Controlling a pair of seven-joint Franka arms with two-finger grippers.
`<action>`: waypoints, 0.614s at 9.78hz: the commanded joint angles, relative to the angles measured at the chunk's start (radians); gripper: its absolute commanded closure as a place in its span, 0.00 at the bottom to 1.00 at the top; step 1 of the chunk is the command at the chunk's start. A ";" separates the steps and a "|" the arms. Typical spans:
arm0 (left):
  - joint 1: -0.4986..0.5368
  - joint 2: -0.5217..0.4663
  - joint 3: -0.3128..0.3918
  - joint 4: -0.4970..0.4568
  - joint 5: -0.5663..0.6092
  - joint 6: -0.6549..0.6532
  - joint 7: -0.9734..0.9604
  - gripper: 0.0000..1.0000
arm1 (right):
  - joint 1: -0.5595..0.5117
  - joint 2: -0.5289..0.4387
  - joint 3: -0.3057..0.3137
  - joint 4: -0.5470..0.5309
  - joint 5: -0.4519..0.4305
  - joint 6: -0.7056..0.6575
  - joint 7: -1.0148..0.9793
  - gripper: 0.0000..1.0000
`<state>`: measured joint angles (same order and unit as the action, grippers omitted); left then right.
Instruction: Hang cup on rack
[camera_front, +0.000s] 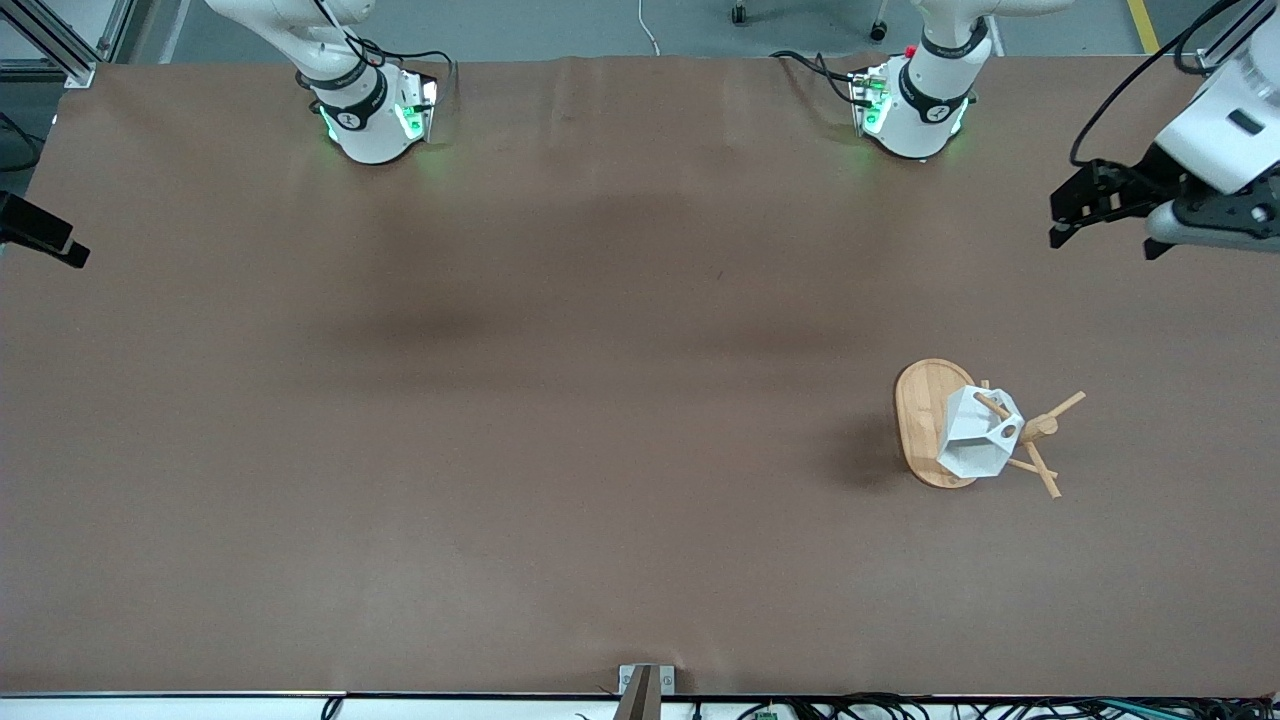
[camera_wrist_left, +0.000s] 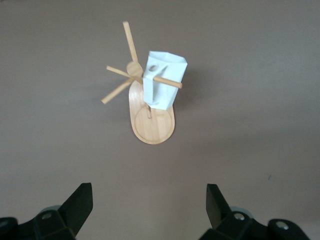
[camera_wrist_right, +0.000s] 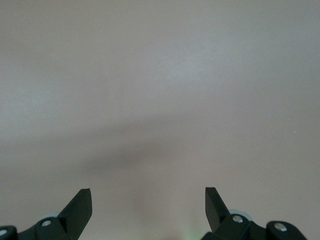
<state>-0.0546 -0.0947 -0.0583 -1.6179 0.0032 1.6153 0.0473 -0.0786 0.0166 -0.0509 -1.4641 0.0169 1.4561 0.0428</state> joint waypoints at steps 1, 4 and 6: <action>0.053 0.068 -0.024 0.082 -0.009 -0.028 0.052 0.00 | -0.006 -0.010 0.003 -0.012 -0.003 -0.005 -0.011 0.00; 0.127 0.087 -0.101 0.093 0.001 -0.075 -0.013 0.00 | -0.006 -0.010 0.003 -0.013 -0.003 -0.006 -0.011 0.00; 0.090 0.075 -0.094 0.073 0.006 -0.095 -0.059 0.00 | -0.006 -0.009 0.003 -0.012 -0.003 -0.008 -0.011 0.00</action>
<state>0.0522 -0.0246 -0.1464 -1.5277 0.0034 1.5437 0.0190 -0.0787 0.0166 -0.0511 -1.4642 0.0169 1.4521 0.0428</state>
